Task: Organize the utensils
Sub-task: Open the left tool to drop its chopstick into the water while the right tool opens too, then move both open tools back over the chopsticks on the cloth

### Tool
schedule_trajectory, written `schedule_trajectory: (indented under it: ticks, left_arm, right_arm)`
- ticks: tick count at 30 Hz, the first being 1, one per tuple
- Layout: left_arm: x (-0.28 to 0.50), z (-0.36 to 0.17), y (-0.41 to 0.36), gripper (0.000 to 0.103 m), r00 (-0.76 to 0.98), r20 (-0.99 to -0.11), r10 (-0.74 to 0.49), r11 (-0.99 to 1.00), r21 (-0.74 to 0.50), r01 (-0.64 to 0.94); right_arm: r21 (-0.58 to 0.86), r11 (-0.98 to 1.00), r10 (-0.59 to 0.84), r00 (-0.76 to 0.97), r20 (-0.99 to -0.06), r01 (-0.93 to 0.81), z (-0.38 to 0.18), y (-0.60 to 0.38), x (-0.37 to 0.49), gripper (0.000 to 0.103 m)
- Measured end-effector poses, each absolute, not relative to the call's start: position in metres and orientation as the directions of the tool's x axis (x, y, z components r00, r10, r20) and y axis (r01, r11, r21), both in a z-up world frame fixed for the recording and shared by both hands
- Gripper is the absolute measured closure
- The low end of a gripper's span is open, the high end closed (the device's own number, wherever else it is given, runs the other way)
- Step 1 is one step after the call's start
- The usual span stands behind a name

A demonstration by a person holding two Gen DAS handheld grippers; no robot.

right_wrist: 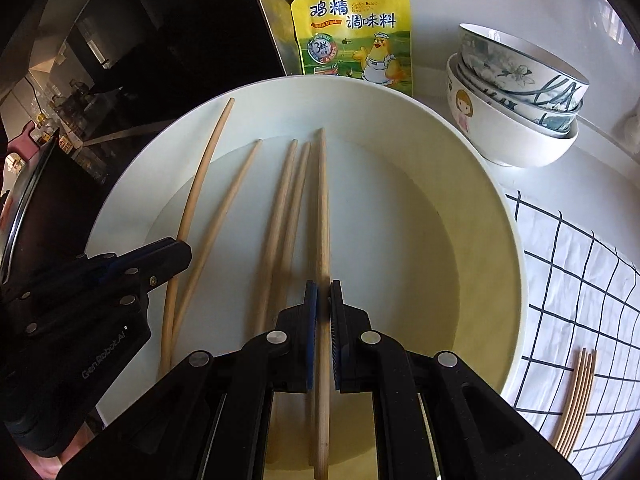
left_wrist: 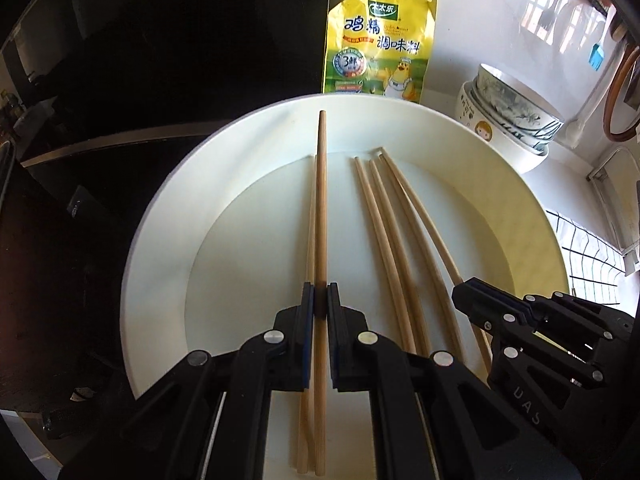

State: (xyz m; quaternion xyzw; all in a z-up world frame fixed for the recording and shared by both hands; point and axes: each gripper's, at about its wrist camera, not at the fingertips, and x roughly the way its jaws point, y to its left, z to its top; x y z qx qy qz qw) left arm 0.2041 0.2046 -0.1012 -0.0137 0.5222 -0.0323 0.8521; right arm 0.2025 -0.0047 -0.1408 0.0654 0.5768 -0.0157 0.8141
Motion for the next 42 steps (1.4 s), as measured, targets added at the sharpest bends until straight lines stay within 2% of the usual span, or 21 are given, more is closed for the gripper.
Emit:
schedule_trajectory:
  ticks: [4,7,9,11,26,32,42]
  left_arm:
    - [0.208,-0.105,0.206,0.094,0.435,-0.899,-0.056,0.998,-0.048,0.03]
    - [0.208,-0.105,0.21,0.077,0.43,-0.902,-0.049,0.999,-0.047,0.014]
    - [0.206,-0.101,0.212,0.061,0.443,-0.896,-0.038,0.999,-0.039,0.007]
    - [0.202,-0.095,0.214,0.055,0.46,-0.887,-0.028,0.999,-0.032,-0.001]
    - [0.157,-0.052,0.21,0.055,0.535,-0.845,0.002,0.999,-0.025,-0.042]
    - [0.132,-0.037,0.196,0.054,0.55,-0.835,-0.002,0.998,-0.032,-0.046]
    - [0.096,-0.03,0.151,0.054,0.553,-0.832,-0.035,0.999,-0.047,-0.008]
  right_arm:
    - [0.08,0.992,0.04,0.345,-0.938,0.102,-0.139,-0.005,0.203,0.095]
    - [0.069,0.993,0.028,0.376,-0.926,0.094,-0.133,-0.005,0.199,0.085]
    - [0.061,0.994,0.021,0.386,-0.922,0.091,-0.129,-0.005,0.197,0.085]
    - [0.066,0.993,0.024,0.391,-0.92,0.095,-0.126,-0.006,0.195,0.085]
    - [0.091,0.993,0.045,0.461,-0.886,0.078,-0.092,-0.01,0.163,0.083]
    - [0.09,0.994,0.045,0.484,-0.874,0.069,-0.073,-0.017,0.135,0.079]
    - [0.079,0.995,0.041,0.508,-0.86,0.055,-0.047,-0.04,0.076,0.079]
